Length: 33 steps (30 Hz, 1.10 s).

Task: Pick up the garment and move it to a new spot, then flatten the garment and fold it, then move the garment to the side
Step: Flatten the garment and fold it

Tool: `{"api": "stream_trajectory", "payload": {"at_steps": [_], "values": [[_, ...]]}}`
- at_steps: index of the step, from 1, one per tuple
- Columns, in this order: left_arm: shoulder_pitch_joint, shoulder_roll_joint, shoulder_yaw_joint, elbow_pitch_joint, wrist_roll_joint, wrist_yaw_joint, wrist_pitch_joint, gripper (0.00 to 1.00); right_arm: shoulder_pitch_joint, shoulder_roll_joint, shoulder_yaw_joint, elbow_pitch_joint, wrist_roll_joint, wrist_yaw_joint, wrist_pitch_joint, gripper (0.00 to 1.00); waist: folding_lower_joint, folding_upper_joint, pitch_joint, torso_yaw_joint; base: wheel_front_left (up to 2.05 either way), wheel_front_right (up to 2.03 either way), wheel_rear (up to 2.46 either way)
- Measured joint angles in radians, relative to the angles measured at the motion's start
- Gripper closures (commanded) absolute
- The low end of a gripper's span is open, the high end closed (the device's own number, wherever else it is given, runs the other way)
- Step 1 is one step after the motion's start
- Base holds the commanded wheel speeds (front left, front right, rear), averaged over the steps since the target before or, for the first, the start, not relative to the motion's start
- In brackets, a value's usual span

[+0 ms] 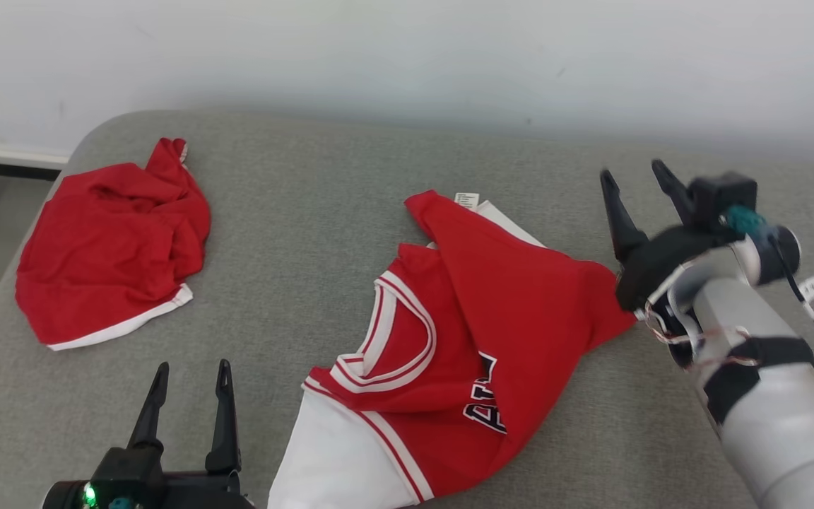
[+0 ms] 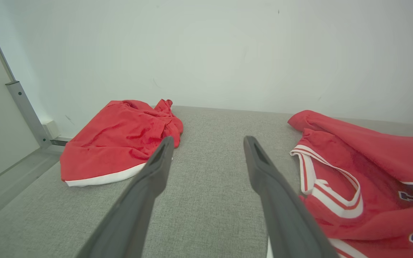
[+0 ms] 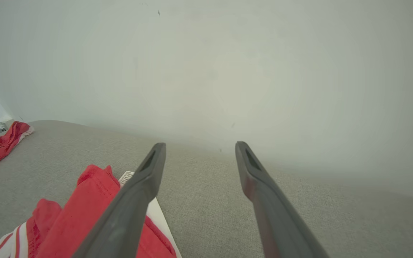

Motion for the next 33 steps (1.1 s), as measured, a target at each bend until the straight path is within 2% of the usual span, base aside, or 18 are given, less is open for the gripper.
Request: {"api": "stream_trajectory", "payload": {"at_steps": [5,13,26,27,28,33], "values": [[0.020,0.000,0.015,-0.019,0.016,-0.001,0.000,0.00,0.109,-0.040,-0.006,-0.048,0.016,0.000,0.000,0.00,0.0000,0.0000,-0.011,-0.031,0.00,0.00,0.00],[0.031,0.000,0.036,-0.025,0.030,-0.016,0.000,0.00,0.232,-0.030,0.010,-0.055,0.054,0.000,0.000,0.00,0.0000,0.0000,-0.009,-0.046,0.00,0.00,0.00],[0.011,0.000,0.018,-0.019,0.035,-0.027,0.000,0.00,0.228,0.006,0.020,0.105,0.091,0.000,0.000,0.01,0.0000,0.0000,0.024,-0.003,0.00,0.00,0.00],[0.011,0.000,0.017,-0.019,0.035,-0.027,0.000,0.00,0.228,0.011,0.021,0.116,0.098,0.000,0.000,0.63,0.0000,0.0000,0.028,0.000,0.00,0.00,0.00],[0.011,0.000,0.016,-0.020,0.035,-0.026,0.000,0.00,0.228,0.014,0.024,0.121,0.101,0.000,-0.002,1.00,0.0000,0.0000,0.031,0.003,0.00,0.00,0.00],[0.011,0.000,0.019,-0.018,0.032,-0.018,0.000,0.00,0.220,0.007,0.013,0.068,0.113,0.000,-0.002,1.00,0.0000,0.0000,0.039,-0.003,0.00,0.00,0.00]]}}
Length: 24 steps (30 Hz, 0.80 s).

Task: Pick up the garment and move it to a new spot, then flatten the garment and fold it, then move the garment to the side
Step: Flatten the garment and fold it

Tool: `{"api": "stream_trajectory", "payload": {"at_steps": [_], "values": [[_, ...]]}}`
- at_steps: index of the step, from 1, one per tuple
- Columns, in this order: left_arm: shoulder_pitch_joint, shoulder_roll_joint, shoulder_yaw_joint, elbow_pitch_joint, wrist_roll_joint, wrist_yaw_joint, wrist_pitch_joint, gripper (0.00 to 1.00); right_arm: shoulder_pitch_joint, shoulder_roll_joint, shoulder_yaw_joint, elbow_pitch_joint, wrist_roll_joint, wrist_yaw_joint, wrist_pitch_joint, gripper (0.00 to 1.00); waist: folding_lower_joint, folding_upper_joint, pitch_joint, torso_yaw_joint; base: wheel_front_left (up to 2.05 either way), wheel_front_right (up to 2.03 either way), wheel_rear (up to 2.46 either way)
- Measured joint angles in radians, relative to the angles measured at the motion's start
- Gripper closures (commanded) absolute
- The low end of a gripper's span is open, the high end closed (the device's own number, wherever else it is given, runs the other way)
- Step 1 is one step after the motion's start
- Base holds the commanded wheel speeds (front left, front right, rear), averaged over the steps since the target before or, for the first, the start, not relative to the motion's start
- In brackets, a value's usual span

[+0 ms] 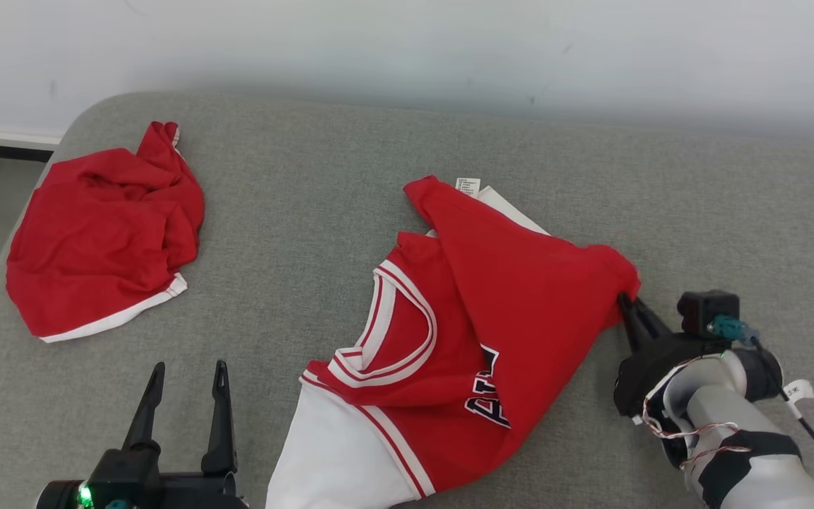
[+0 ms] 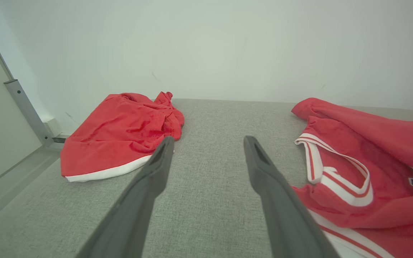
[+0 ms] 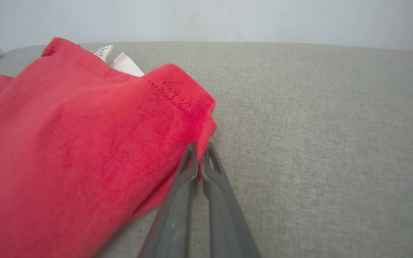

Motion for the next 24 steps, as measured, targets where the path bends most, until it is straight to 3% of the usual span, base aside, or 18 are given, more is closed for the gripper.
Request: {"api": "stream_trajectory", "payload": {"at_steps": [12,17,24], "values": [[0.035,0.000,0.019,0.011,-0.010,0.006,0.000,0.00,0.181,-0.078,-0.077,-0.316,-0.018,0.000,0.000,1.00,-0.0002,-0.0001,-0.055,-0.067,0.00,0.00,0.00],[0.059,0.000,0.021,0.006,-0.020,0.015,0.000,0.00,0.305,-0.084,-0.115,-0.433,-0.011,0.000,0.006,1.00,-0.0002,-0.0001,-0.077,-0.109,0.00,0.00,0.00],[0.074,0.000,0.001,-0.001,-0.028,0.031,0.000,0.00,0.509,-0.066,-0.221,-0.648,0.014,0.000,0.107,1.00,-0.0003,-0.0001,-0.099,-0.157,0.00,0.00,0.00]]}}
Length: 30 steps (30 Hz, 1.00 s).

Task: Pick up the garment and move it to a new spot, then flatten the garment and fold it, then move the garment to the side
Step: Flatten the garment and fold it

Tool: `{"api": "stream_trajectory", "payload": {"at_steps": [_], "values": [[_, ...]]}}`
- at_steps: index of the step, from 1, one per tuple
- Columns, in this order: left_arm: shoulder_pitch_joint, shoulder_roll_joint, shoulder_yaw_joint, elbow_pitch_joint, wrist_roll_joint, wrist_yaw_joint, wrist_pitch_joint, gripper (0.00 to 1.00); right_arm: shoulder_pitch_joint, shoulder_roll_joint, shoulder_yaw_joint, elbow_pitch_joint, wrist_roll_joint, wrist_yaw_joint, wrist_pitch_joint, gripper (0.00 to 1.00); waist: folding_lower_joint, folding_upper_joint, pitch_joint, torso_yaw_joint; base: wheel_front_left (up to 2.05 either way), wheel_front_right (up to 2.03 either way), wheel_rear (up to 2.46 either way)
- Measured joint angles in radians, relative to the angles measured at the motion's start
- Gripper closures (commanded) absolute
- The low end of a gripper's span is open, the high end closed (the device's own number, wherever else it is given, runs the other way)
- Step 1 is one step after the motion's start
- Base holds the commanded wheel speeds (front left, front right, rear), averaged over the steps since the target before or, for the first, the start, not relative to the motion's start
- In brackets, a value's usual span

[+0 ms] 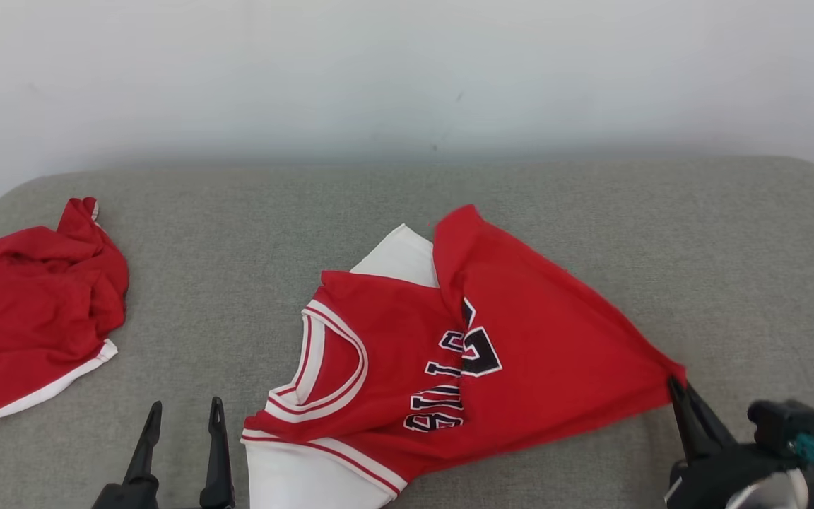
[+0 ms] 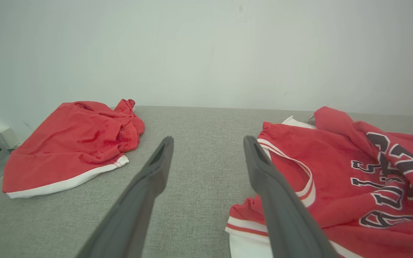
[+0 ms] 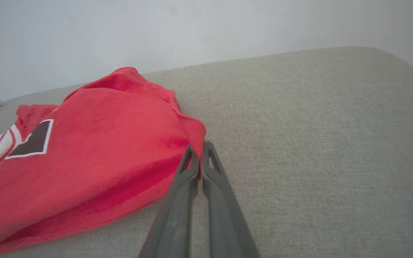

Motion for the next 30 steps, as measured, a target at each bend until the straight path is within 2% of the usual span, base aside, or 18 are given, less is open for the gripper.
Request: {"api": "stream_trajectory", "payload": {"at_steps": [6,9,10,12,18,30], "values": [[0.002,0.000,-0.005,0.001,0.000,0.000,0.000,0.00,0.196,0.069,-0.129,-0.221,0.010,0.000,0.123,1.00,0.0000,0.0000,-0.004,-0.015,0.00,0.00,0.00],[0.002,0.000,-0.005,0.003,0.000,-0.003,0.000,0.00,0.266,0.101,-0.171,-0.291,-0.006,0.000,0.174,0.98,0.0000,0.0000,-0.002,-0.019,0.00,0.00,0.00],[0.002,0.000,-0.004,0.004,0.000,-0.003,0.000,0.00,0.284,0.107,-0.182,-0.306,-0.022,0.000,0.179,0.70,0.0000,0.0000,-0.001,-0.020,0.00,0.00,0.00],[0.002,0.000,-0.005,0.006,0.000,-0.004,0.000,0.00,0.307,0.130,-0.206,-0.328,-0.029,0.000,0.192,0.00,0.0000,0.0000,0.000,-0.020,0.00,0.00,0.00],[0.001,0.000,0.005,0.012,0.002,-0.011,0.000,0.00,0.330,0.166,-0.235,-0.379,-0.088,0.000,0.200,0.00,0.0002,0.0000,-0.007,-0.020,0.00,0.00,0.00],[0.042,0.001,0.011,0.049,0.018,-0.037,0.000,0.00,0.353,0.179,-0.249,-0.381,-0.124,0.000,0.183,0.00,0.0001,0.0000,-0.038,-0.013,0.00,0.00,0.00]]}}
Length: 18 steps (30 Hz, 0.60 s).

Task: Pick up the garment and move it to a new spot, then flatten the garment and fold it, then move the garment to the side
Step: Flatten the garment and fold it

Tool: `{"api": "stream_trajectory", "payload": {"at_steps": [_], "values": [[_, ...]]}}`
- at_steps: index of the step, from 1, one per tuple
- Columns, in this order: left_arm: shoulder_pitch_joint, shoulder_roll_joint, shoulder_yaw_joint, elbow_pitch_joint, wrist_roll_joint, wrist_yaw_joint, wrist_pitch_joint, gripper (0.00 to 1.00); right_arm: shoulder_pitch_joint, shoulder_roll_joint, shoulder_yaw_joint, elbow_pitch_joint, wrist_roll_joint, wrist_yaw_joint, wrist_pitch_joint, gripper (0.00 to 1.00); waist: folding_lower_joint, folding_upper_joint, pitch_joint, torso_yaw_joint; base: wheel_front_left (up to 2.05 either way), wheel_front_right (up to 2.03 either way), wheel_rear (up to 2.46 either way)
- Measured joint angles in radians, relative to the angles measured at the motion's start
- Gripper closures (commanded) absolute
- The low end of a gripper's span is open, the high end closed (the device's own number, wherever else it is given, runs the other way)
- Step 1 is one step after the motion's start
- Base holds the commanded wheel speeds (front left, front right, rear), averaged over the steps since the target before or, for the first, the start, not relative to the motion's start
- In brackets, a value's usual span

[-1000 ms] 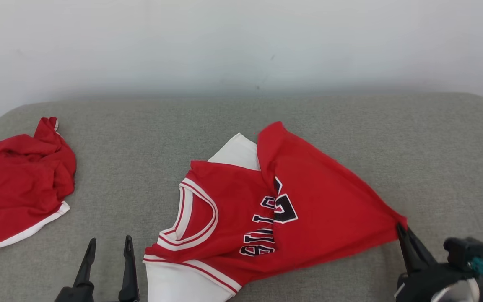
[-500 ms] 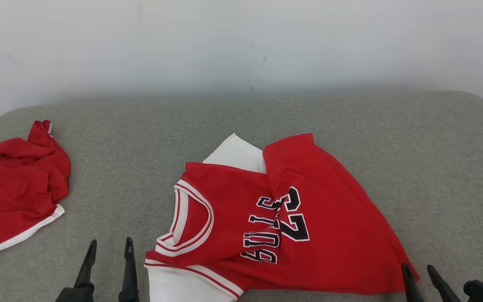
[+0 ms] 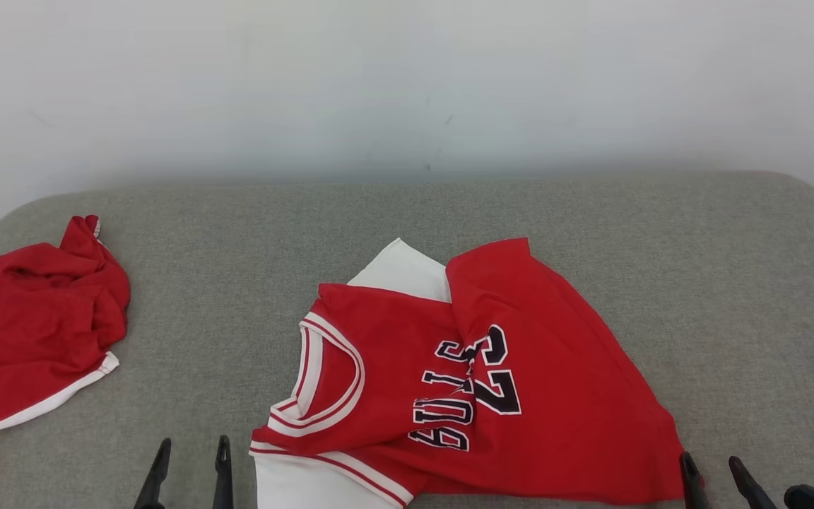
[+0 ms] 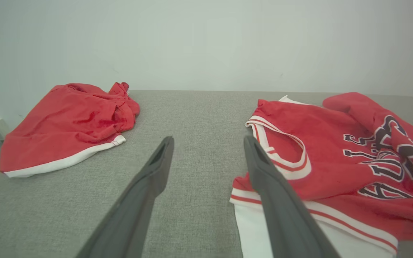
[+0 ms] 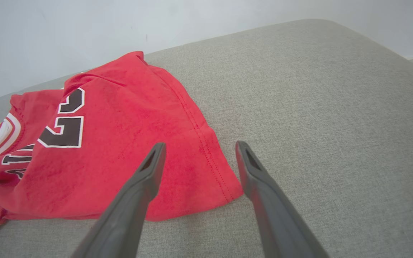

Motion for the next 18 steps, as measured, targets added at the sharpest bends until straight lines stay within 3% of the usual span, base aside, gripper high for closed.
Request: {"api": "stream_trajectory", "payload": {"at_steps": [11,18], "values": [[0.051,0.005,-0.100,0.146,0.000,-0.046,0.000,0.00,-0.003,-0.010,0.005,0.064,-0.003,0.000,-0.020,0.00,0.0001,0.0000,0.006,0.005,0.00,0.00,0.00],[0.059,0.002,-0.146,0.268,-0.042,-0.053,0.000,0.00,-0.035,-0.036,0.024,0.185,0.004,0.000,-0.041,0.00,0.0001,0.0000,0.011,0.001,0.00,0.00,0.00]]}}
